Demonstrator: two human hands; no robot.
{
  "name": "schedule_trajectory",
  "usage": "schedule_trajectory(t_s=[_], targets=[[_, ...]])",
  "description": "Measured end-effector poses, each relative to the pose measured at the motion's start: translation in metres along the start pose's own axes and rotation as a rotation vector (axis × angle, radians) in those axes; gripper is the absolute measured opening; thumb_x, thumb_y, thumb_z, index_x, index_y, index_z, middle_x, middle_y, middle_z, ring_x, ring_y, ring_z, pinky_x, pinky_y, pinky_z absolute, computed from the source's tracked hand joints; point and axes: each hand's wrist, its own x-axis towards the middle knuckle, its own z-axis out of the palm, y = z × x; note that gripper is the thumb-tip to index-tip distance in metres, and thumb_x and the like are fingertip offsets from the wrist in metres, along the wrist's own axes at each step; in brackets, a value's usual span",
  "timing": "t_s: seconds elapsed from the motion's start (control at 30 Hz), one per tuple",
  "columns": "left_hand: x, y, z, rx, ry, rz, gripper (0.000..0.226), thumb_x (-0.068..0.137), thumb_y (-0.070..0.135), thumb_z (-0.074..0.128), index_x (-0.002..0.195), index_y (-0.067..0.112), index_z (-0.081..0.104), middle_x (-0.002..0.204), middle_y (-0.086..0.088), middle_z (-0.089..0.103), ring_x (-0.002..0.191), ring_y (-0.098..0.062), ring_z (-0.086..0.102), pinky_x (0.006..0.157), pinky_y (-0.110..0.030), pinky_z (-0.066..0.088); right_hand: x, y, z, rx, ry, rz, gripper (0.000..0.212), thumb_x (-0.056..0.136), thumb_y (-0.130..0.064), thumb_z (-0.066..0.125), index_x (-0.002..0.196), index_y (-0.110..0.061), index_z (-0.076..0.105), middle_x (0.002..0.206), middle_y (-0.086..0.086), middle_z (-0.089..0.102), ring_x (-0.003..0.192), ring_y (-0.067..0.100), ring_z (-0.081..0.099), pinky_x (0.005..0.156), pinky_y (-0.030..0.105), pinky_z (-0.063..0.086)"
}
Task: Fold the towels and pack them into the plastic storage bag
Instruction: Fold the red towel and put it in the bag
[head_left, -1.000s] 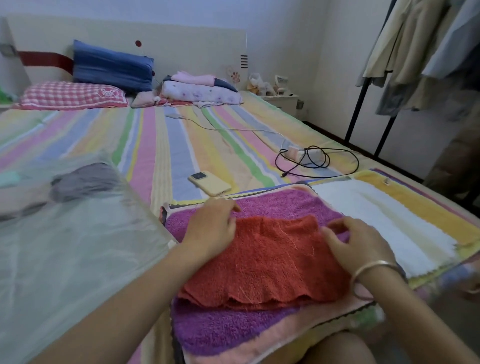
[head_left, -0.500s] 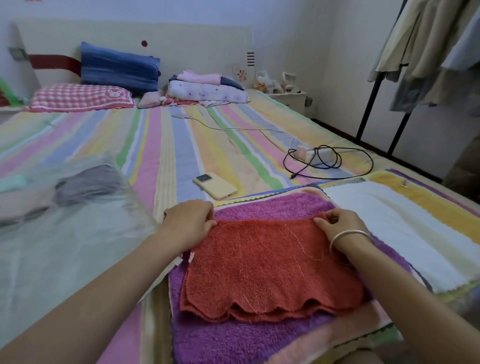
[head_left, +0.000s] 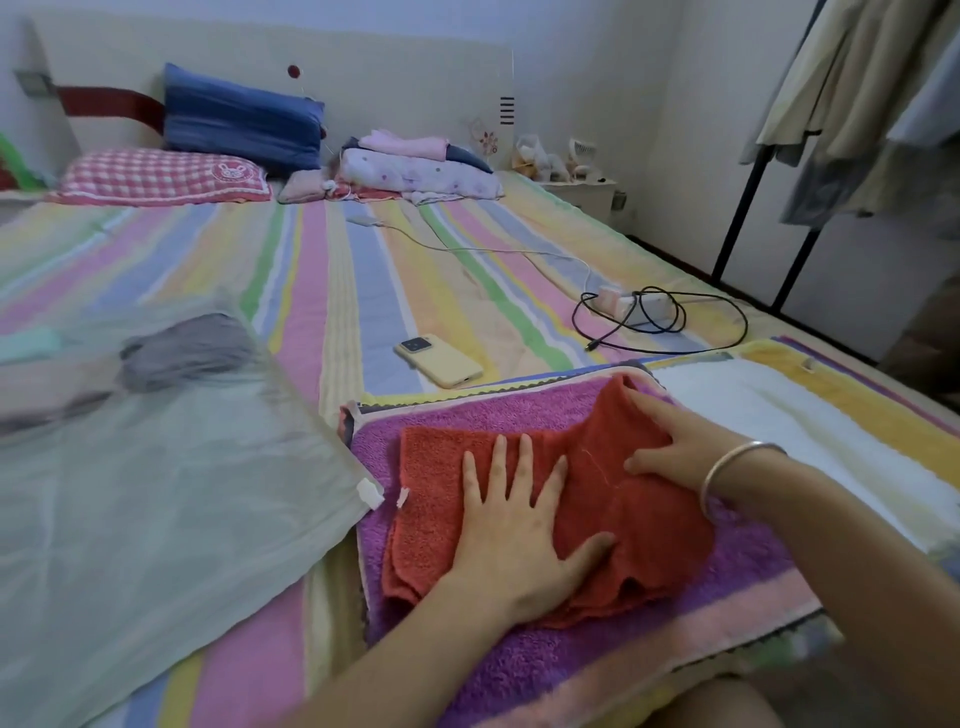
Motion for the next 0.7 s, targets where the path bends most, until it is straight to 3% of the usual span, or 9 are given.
schedule_trajectory(t_s=[0.07, 0.13, 0.2, 0.3, 0.37, 0.47, 0.53, 0.6, 0.7], targets=[[0.000, -0.003, -0.006, -0.195, 0.102, 0.033, 0.091, 0.080, 0.080, 0.000, 0.154, 0.030, 0.017, 0.163, -0.005, 0.003, 0.150, -0.022, -0.007, 0.119, -0.050, -0.007, -0.001, -0.028, -0.003, 0.007, 0.056, -0.056, 0.095, 0.056, -0.043, 0.069, 0.144, -0.039, 0.034, 0.138, -0.003, 0.045, 0.108, 0.014, 0.055, 0.092, 0.028, 0.047], [-0.005, -0.013, -0.017, -0.603, 0.314, 0.011, 0.057, 0.094, 0.046, 0.028, 0.141, 0.021, 0.046, 0.149, 0.000, 0.042, 0.141, -0.011, 0.032, 0.119, -0.038, 0.020, -0.003, -0.062, 0.002, -0.015, 0.055, -0.116, 0.086, 0.069, -0.034, 0.070, 0.146, -0.037, 0.031, 0.133, 0.001, 0.053, 0.105, 0.017, 0.057, 0.085, 0.020, 0.047], [-0.009, -0.031, -0.036, -0.986, 0.483, -0.215, 0.034, 0.095, 0.016, 0.040, 0.120, 0.018, 0.064, 0.117, 0.007, 0.067, 0.109, -0.004, 0.061, 0.100, -0.033, 0.047, -0.007, -0.098, 0.019, -0.041, 0.015, -0.173, 0.078, 0.083, -0.022, 0.068, 0.149, -0.032, 0.026, 0.137, 0.001, 0.050, 0.102, 0.017, 0.056, 0.066, 0.006, 0.040], [-0.020, -0.065, -0.065, -1.514, 0.252, -0.662, 0.031, 0.101, 0.022, 0.037, 0.096, 0.015, 0.067, 0.066, 0.005, 0.070, 0.052, -0.007, 0.064, 0.052, -0.022, 0.051, -0.011, -0.128, 0.060, 0.309, -0.224, -0.117, 0.072, 0.091, -0.016, 0.062, 0.150, -0.029, 0.021, 0.132, 0.012, 0.049, 0.061, 0.019, 0.068, 0.044, 0.018, 0.049], [-0.029, -0.085, -0.075, -1.550, 0.031, -0.797, 0.038, 0.103, 0.036, 0.033, 0.091, 0.015, 0.063, 0.055, 0.004, 0.064, 0.045, -0.010, 0.058, 0.048, -0.022, 0.046, -0.016, -0.132, 0.077, 0.482, -0.277, -0.062, 0.064, 0.095, -0.012, 0.056, 0.149, -0.027, 0.023, 0.123, 0.016, 0.048, 0.043, 0.017, 0.061, 0.038, 0.027, 0.051], [-0.034, -0.092, -0.074, -1.456, -0.082, -0.713, 0.034, 0.099, 0.042, 0.045, 0.105, 0.015, 0.064, 0.082, -0.002, 0.072, 0.071, -0.017, 0.066, 0.059, -0.027, 0.051, -0.015, -0.116, 0.077, 0.520, -0.099, -0.103, 0.046, 0.095, -0.005, 0.053, 0.137, -0.021, 0.043, 0.124, 0.011, 0.052, 0.060, 0.028, 0.067, 0.049, 0.041, 0.058], [-0.035, -0.087, -0.065, -1.277, -0.031, -0.623, 0.032, 0.089, 0.042, 0.065, 0.111, 0.019, 0.062, 0.092, 0.001, 0.073, 0.080, -0.013, 0.069, 0.064, -0.026, 0.053, -0.016, -0.094, 0.072, 0.500, 0.054, -0.168, 0.033, 0.092, -0.002, 0.054, 0.117, -0.024, 0.055, 0.107, 0.005, 0.061, 0.066, 0.027, 0.068, 0.054, 0.045, 0.058], [-0.034, -0.080, -0.056, -1.076, 0.068, -0.533, 0.061, 0.074, 0.037, 0.081, 0.124, 0.023, 0.049, 0.098, 0.002, 0.071, 0.087, -0.014, 0.069, 0.077, -0.031, 0.056, -0.021, -0.073, 0.070, 0.378, 0.194, -0.250, 0.033, 0.089, -0.002, 0.057, 0.096, -0.034, 0.060, 0.091, -0.006, 0.067, 0.069, 0.024, 0.068, 0.056, 0.044, 0.058], [-0.036, -0.076, -0.048, -0.835, 0.142, -0.412, 0.090, 0.071, 0.031, 0.075, 0.147, 0.031, 0.027, 0.116, -0.006, 0.068, 0.105, -0.020, 0.066, 0.097, -0.039, 0.050, -0.037, -0.047, 0.079, 0.172, 0.331, -0.393, 0.030, 0.083, -0.011, 0.063, 0.086, -0.041, 0.062, 0.082, -0.017, 0.068, 0.074, 0.008, 0.064, 0.070, 0.037, 0.055]])
